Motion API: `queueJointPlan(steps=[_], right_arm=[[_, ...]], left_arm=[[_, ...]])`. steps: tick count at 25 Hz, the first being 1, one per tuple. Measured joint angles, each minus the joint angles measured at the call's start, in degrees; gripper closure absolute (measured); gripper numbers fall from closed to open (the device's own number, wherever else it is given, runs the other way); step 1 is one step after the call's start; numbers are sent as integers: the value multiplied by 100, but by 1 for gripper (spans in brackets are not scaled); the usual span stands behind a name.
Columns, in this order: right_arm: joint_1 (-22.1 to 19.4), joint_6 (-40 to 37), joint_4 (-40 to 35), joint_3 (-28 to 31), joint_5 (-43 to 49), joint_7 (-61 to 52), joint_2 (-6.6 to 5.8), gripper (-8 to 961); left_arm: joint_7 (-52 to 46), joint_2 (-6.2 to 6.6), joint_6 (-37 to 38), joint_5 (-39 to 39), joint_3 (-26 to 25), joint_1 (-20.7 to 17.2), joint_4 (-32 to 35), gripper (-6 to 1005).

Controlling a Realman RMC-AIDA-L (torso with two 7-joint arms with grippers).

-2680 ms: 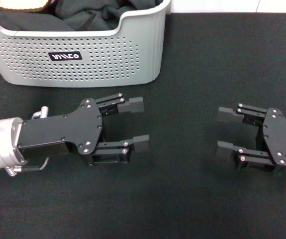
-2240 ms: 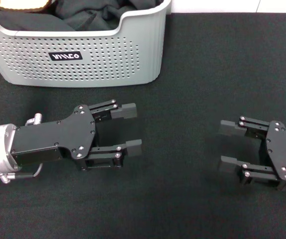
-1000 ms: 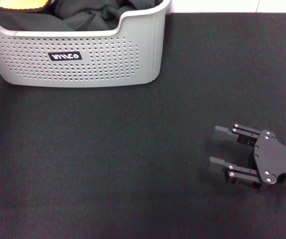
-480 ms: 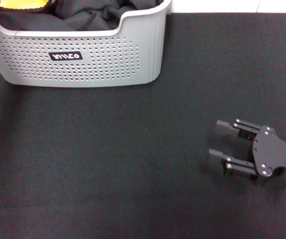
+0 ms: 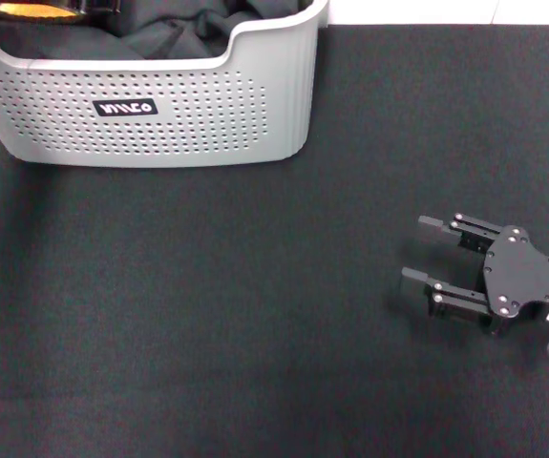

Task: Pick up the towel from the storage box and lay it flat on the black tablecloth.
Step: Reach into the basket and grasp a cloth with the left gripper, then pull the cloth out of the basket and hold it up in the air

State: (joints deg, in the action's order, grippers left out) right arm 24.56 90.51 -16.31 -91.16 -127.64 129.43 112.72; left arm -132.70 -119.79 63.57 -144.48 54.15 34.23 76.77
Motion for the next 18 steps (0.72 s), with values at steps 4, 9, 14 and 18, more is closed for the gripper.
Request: queueJointPlan(steps=[4,9,14,18], right_arm=[[-39,-99,0,17,3,-2,15,245],[-72,-126,-1,20,-18,-5,24,245],[-75,-167,2,20,1,-7,38,245],[-74,-184,6,20,6,-5,47,246]], left_arm=[[-13,7,-121,-137,-1,186,-334,369],[-7,9,43,-19,21,250,-400,390],[3,9,125,51,73,251,-259,410],[-12,8,97,52,73,237,-188,559]])
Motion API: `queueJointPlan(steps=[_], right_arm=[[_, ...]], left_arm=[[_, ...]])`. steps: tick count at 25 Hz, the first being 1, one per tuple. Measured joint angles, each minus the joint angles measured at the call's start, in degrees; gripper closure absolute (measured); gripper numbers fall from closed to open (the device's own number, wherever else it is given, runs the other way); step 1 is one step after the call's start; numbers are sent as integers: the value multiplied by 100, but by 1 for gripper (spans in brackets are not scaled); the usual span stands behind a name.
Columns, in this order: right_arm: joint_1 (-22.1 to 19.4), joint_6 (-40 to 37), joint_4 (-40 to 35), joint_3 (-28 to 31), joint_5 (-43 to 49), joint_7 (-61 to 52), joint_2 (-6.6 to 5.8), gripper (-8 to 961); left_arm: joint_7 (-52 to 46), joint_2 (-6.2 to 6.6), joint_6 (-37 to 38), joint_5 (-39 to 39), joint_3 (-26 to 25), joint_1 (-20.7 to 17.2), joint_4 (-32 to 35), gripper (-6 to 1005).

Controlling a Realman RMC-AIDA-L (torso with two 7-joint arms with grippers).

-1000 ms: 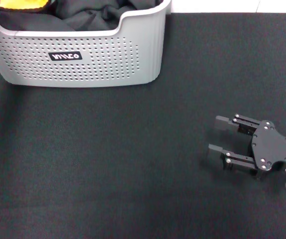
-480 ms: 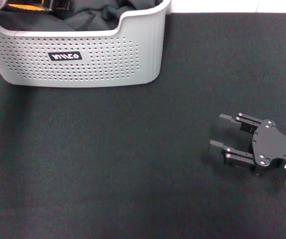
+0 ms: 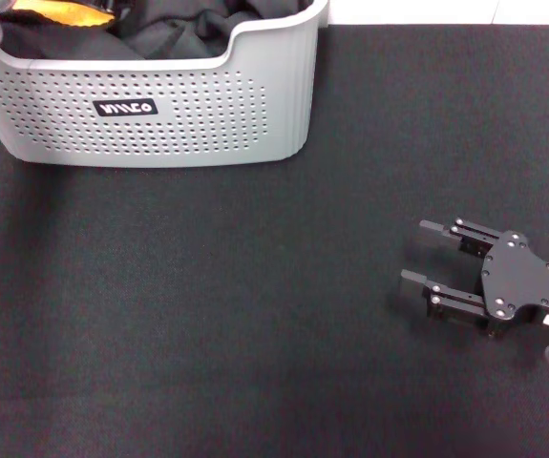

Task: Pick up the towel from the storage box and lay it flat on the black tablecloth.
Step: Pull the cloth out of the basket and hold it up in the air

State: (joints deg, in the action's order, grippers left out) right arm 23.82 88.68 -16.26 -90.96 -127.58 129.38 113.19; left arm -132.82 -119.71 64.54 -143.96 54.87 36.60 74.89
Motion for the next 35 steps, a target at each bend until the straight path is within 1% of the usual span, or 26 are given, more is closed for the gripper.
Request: queueJointPlan(steps=[2,7,9,10,11,12,14,15,16,17,18,19,22,24,27,30,31,32,33,35], right_arm=[[0,-1,1,0,0,-1,1,246],[0,-1,0,0,3,-3,1,246],[-13,26,0,0,0,-4,1,246],[-22,89,-1,2,-6,-7,0,246],[-44,472,-39,39,-45,-23,0,247],[-44,472,-39,39,-45,-23,0,247],[-50,998,-94,126,-56,-33,-14,247],[-56,1205,-127,174,-61,-38,-29,247],[-61,1239,-145,202,-64,-41,-36,247],[-81,1282,-193,280,-70,-48,-57,247],[-105,1275,-215,336,-66,-48,-60,247],[-121,1264,-212,383,-50,-46,-66,247],[-147,1254,-207,434,-48,-21,-80,247],[-159,1276,-282,437,-63,-2,-85,248],[-180,1286,-537,443,-90,12,-77,248],[-188,1327,-941,445,-92,-1,-1,248],[-188,1338,-1212,446,-97,-27,76,248],[-179,1343,-1343,446,-120,-34,120,248],[-179,1343,-1343,446,-120,-34,120,248],[-120,1348,-1469,447,-194,-39,160,248]], left_arm=[[4,-4,-86,0,-2,-19,38,634],[13,-8,-342,72,-48,-56,55,873],[30,-7,-271,330,-46,-132,199,891],[73,-6,-145,599,-46,-232,401,900],[122,-5,-4,902,-49,-342,618,909],[184,5,147,1281,-79,-476,878,918],[400,47,568,2544,-248,-832,1475,935],[516,79,711,3073,-355,-966,1657,944],[939,152,1128,4587,-637,-1267,1900,953],[939,152,1128,4587,-637,-1267,1900,962],[1187,180,1404,5351,-791,-1405,1905,971],[1359,194,1648,5937,-915,-1486,1866,971],[1603,188,2467,7176,-1343,-1615,1514,970],[1608,159,2936,7578,-1590,-1649,1216,970],[1642,116,3377,7685,-1714,-1697,921,971],[1805,23,3685,7550,-1685,-1738,619,974],[1988,-16,3857,7518,-1612,-1800,308,975],[2053,-19,3892,7515,-1572,-1825,162,975],[2053,-19,3892,7515,-1572,-1825,162,975],[2285,-21,3947,7515,-1464,-1860,-254,974]])
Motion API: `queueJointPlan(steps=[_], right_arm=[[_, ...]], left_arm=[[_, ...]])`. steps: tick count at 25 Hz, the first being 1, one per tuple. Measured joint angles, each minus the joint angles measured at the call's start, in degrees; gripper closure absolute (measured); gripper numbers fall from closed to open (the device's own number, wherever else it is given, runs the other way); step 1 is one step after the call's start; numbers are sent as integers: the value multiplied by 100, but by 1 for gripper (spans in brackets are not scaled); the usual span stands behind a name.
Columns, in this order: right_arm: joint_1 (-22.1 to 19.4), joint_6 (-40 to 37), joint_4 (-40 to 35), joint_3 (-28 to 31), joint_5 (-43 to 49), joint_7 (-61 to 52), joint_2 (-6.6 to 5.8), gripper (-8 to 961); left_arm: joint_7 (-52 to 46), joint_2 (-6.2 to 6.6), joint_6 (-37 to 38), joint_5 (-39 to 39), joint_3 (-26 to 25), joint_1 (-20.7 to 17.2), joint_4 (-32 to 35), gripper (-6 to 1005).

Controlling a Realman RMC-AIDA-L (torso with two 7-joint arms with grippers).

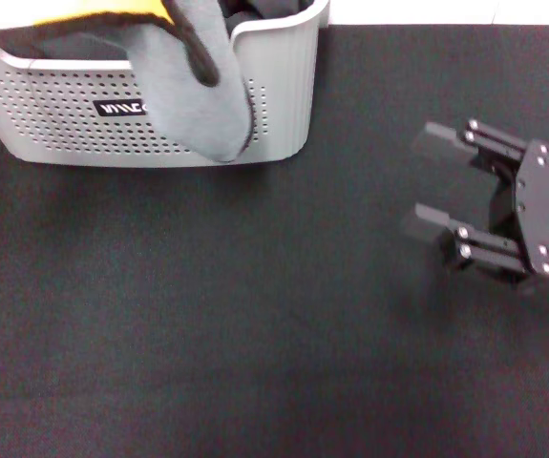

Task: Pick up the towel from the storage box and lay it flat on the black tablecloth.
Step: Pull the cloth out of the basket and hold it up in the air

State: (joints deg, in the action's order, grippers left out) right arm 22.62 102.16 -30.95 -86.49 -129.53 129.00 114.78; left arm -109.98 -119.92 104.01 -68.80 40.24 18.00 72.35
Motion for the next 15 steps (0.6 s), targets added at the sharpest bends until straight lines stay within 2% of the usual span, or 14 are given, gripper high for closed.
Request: queueJointPlan(steps=[1,6,15], right_arm=[[104,-10,-32,-1,-58,-8,22,248],[472,-111,20,-2,-134,14,81,249],[1627,-720,342,-13,-136,3,119,283]], left_arm=[[197,2,14,-1,75,-1,-344,974],[474,12,65,-5,144,52,-831,974],[753,15,92,-76,285,262,-1341,972]])
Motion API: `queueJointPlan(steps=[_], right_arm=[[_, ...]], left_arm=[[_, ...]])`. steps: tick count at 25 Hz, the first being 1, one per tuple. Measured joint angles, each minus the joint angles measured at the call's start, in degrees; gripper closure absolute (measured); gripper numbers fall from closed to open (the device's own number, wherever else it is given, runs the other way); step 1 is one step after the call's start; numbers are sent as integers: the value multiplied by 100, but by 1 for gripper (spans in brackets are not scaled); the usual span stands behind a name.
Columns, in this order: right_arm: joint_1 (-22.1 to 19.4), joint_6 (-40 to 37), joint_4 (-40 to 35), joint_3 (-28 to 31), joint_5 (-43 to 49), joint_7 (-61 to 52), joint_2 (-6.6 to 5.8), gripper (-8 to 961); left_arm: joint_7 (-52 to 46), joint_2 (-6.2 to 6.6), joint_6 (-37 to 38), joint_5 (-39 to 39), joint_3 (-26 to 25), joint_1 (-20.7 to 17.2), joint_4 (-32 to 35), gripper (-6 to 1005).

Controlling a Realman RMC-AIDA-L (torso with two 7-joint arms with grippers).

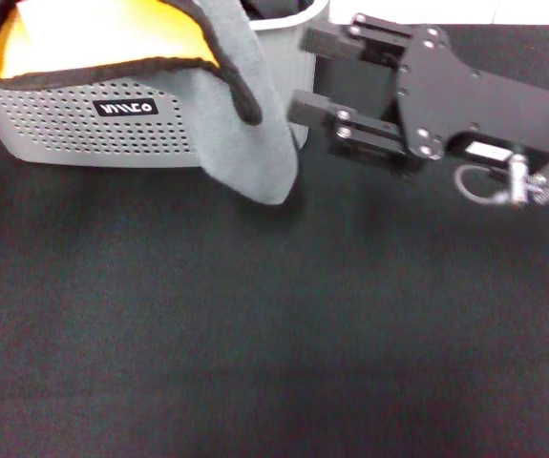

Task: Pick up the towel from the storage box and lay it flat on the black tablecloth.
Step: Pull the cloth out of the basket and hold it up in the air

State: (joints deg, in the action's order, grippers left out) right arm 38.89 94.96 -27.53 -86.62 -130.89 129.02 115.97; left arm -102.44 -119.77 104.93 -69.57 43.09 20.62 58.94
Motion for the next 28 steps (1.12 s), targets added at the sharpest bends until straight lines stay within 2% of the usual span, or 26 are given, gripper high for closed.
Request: queueJointPlan(steps=[1,4,6,12,18,28], right_arm=[[192,-58,155,-20,10,-10,14,288],[327,-146,231,-51,8,-12,23,303],[414,-244,242,-122,-5,-33,24,385],[591,-414,229,-334,-23,-217,22,457],[650,-518,222,-415,-28,-387,21,548],[461,-511,172,-475,-227,-142,21,697]], left_arm=[[32,-2,1,-9,20,29,-57,972],[87,-6,-7,-15,97,51,-122,972],[180,-6,-34,-24,231,61,-145,972],[206,-3,-39,-34,279,165,-271,971],[247,-1,-38,-46,279,220,-346,970],[324,-1,-48,-70,279,256,-437,969]])
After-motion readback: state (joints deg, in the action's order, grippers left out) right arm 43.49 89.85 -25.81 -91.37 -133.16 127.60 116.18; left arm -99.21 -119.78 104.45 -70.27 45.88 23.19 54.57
